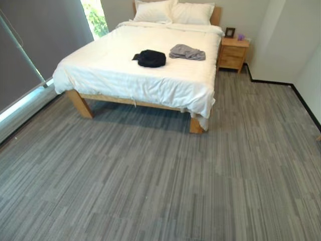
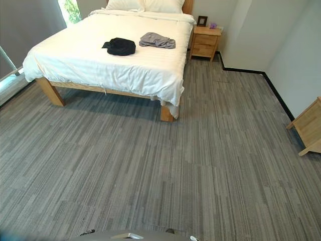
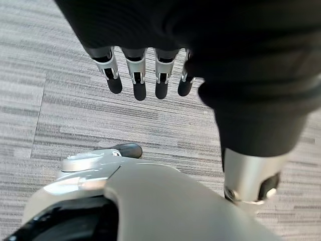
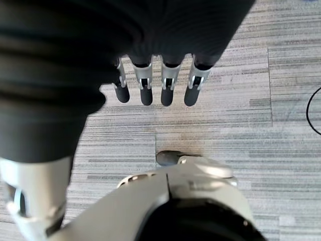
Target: Pick up bed clothes into laundry basket.
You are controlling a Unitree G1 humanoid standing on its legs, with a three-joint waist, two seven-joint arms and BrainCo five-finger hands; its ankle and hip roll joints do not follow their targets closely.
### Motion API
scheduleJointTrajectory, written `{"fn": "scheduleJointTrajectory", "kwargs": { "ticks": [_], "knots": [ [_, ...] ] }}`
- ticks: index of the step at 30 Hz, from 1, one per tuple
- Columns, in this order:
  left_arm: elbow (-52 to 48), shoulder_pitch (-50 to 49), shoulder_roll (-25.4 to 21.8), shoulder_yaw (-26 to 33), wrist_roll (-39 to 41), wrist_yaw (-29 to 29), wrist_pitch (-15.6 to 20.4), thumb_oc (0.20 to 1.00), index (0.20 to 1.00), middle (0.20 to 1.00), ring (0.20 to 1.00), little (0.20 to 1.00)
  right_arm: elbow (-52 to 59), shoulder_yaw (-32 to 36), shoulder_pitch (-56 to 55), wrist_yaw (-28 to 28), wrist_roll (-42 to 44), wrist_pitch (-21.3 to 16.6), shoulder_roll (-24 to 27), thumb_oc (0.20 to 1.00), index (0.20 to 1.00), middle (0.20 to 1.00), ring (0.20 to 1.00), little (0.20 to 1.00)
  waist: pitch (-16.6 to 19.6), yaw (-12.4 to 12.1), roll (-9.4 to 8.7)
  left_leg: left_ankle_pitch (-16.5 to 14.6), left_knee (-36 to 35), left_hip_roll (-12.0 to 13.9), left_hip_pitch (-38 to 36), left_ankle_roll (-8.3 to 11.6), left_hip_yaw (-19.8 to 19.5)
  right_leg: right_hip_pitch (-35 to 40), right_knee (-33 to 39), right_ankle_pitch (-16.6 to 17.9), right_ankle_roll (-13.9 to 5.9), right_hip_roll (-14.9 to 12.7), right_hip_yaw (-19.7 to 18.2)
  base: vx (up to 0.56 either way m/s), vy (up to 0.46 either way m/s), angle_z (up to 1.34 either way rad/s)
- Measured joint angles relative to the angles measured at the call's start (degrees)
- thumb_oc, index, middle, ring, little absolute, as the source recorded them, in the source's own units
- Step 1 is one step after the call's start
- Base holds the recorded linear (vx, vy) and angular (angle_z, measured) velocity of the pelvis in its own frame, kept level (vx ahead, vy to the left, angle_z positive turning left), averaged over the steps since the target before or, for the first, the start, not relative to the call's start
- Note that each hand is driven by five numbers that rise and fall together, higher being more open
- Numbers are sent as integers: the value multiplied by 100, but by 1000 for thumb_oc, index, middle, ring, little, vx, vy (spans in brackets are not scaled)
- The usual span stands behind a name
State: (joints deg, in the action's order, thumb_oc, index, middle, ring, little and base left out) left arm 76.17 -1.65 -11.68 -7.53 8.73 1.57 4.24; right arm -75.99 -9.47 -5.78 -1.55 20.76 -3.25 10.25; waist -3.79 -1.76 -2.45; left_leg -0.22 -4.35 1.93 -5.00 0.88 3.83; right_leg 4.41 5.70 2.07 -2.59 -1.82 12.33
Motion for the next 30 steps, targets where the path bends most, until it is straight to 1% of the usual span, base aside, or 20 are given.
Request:
{"fn": "scheduleJointTrajectory", "kwargs": {
  "ticks": [3,9,10,12,13,14,15,17,18,19,20,21,22,23,24,25,26,27,28,30],
  "knots": [
    [-4,42,-52,0,2,36,7,1000,1000,1000,1000,1000,106,-7,5,-29,0,4,-10,1000,1000,1000,1000,1000,-60,3,-73,3,-53,-10,-23,-3,-1,-3,0,-2,-3,-8,-2,0,0,0],
    [78,155,-79,22,11,45,-5,1000,1000,1000,1000,1000,126,-9,7,-41,12,9,-66,1000,1000,1000,1000,1000,-63,6,-124,2,-77,-27,-69,-3,-9,17,0,-5,-7,-22,2,0,0,0],
    [130,192,-76,16,9,34,-90,1000,1000,1000,1000,1000,122,-9,50,-47,26,18,-68,1000,1000,1000,1000,1000,-70,16,-117,-1,-87,-28,-135,-1,-7,93,3,-16,-17,-22,0,41,-1,-1],
    [166,212,-77,11,10,17,-124,1000,1000,1000,1000,1000,94,-8,63,-55,59,40,-67,1000,1000,1000,1000,1000,-61,23,-69,-12,-92,-27,-139,10,-2,100,4,-30,-25,-23,-9,39,8,-2],
    [103,239,-87,-6,15,3,-172,1000,1000,1000,1000,1000,152,2,100,-60,95,63,-59,1000,1000,1000,1000,1000,-44,43,-97,-15,-90,-26,-144,13,-4,103,2,-32,-26,-21,-18,0,0,0],
    [-129,252,-116,-124,18,-14,-233,1000,1000,1000,1000,1000,368,21,72,-59,281,136,-35,1000,1000,1000,1000,1000,-67,50,-76,-15,-91,-28,-114,13,-12,79,1,-32,-24,-20,-20,0,0,0],
    [-321,232,-138,-212,17,-25,-208,1000,1000,1000,1000,1000,542,14,35,-56,430,127,-12,1000,1000,1000,1000,1000,-100,41,-48,-9,-98,-27,-118,6,-16,87,1,-30,-22,-21,-16,0,0,0],
    [-484,435,-118,-263,22,-16,-200,1000,1000,1000,1000,1000,801,25,138,-54,556,173,32,1000,1000,1000,1000,1000,-39,92,-1,-11,-117,-27,-131,7,-13,101,0,-32,-24,-21,-21,0,0,0],
    [-914,414,-169,-345,128,13,-217,1000,1000,1000,1000,1000,1210,39,77,-39,679,181,115,1000,1000,1000,1000,1000,-56,117,33,-4,-118,-30,-121,-3,-21,96,-1,-29,-21,-21,-21,0,0,0],
    [-1167,390,-197,-350,230,35,-189,1000,1000,1000,1000,1000,1391,44,38,-46,680,162,167,1000,1000,1000,1000,1000,-74,139,54,-1,-119,-32,-110,-6,-30,88,-1,-26,-17,-22,-19,-15,5,4],
    [-1850,397,-280,-339,422,90,-172,1000,1000,1000,1000,1000,2007,88,26,-22,671,168,334,1000,1000,1000,1000,1000,-60,165,98,8,-114,-34,-117,-16,-43,99,0,-22,-13,-22,-7,-23,11,5],
    [-2630,207,-374,-366,533,129,-247,1000,1000,1000,1000,1000,2685,158,-154,2,657,265,434,1000,1000,1000,1000,1000,-87,167,121,10,-109,-40,-108,-18,-58,99,-1,-22,-13,-23,6,-23,11,7],
    [-3847,-71,-563,-441,683,164,-87,1000,1000,1000,1000,1000,3579,262,-371,-5,637,134,626,1000,1000,1000,1000,1000,-132,185,154,21,-123,-39,-111,-31,-73,100,-1,-19,-11,-23,13,-15,13,5],
    [-4122,-73,-577,-401,695,170,61,1000,1000,1000,1000,1000,3743,329,-369,-8,623,47,713,1000,1000,1000,1000,1000,-134,187,168,21,-124,-40,-115,-31,-77,107,0,-19,-11,-22,13,-7,9,4],
    [-4204,41,-570,-362,699,176,87,1000,1000,1000,1000,1000,3799,445,-250,6,602,25,763,1000,1000,1000,1000,1000,-107,175,185,22,-118,-40,-123,-32,-79,122,1,-19,-11,-17,17,0,0,0],
    [-4919,-112,-649,-214,876,204,-30,1000,1000,1000,1000,1000,4685,561,-390,95,448,202,958,1000,1000,1000,1000,1000,-120,205,223,16,-127,-40,-123,-27,-81,117,3,-27,-23,-20,16,0,0,0],
    [-5246,-203,-680,-118,920,202,28,1000,1000,1000,1000,1000,5136,667,-483,105,391,118,1066,1000,1000,1000,1000,1000,-142,217,242,16,-127,-40,-116,-26,-86,112,3,-28,-24,-20,18,0,0,0],
    [-5376,-225,-679,-32,919,204,81,1000,1000,1000,1000,1000,5296,732,-520,117,385,23,1139,1000,1000,1000,1000,1000,-151,223,244,17,-126,-40,-118,-27,-87,112,3,-28,-24,-19,19,0,0,0],
    [-5503,-217,-671,71,928,234,29,1000,1000,1000,1000,1000,5592,832,-393,167,312,51,1196,1000,1000,1000,1000,1000,-147,217,244,17,-117,-36,-121,-26,-87,117,3,-28,-24,-14,21,0,0,0],
    [-5535,-249,-640,133,1014,285,52,1000,1000,1000,1000,1000,5974,879,-362,187,135,-71,1165,1000,1000,1000,1000,1000,-155,217,246,17,-102,-31,-117,-26,-93,112,3,-33,-30,-11,25,0,0,0]
  ]
}}
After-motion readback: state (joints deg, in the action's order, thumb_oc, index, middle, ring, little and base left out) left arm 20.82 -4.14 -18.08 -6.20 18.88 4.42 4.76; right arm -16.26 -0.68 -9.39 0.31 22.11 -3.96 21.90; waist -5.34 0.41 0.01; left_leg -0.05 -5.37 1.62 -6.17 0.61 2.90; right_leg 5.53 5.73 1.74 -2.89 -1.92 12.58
